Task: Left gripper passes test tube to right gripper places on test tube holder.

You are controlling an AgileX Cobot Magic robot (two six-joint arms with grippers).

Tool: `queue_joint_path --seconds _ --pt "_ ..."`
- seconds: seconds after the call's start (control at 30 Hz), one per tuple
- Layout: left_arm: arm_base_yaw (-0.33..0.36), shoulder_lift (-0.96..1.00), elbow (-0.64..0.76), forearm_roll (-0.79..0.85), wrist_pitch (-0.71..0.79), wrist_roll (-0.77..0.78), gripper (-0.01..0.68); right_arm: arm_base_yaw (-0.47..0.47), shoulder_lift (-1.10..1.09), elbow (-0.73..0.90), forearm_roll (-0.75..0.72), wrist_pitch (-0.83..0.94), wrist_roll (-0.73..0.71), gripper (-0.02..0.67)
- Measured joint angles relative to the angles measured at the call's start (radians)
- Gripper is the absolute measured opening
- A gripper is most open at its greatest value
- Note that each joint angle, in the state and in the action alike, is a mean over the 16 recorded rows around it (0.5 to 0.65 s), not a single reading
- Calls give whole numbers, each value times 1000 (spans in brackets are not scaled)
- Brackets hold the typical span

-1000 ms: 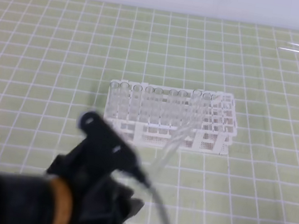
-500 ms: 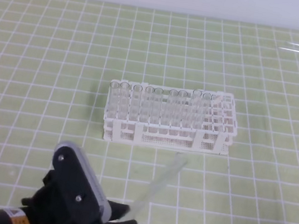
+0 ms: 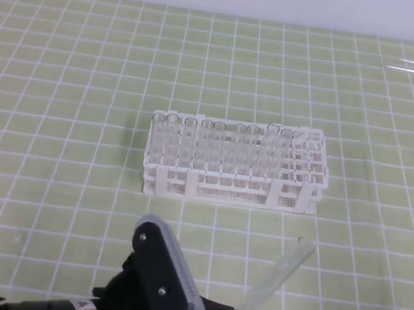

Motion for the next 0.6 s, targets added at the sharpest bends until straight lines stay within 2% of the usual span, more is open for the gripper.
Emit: queue_joint_path --seconds 0.33,0.43,0.6 --pt "0 50 0 -36 -65 12 101 0 1 0 46 -21 0 -18" --pt "0 51 0 -38 -72 21 101 0 2 0 161 -51 0 -18" --pt "-1 53 -1 -37 -73 34 109 0 2 -1 457 -104 1 -18"
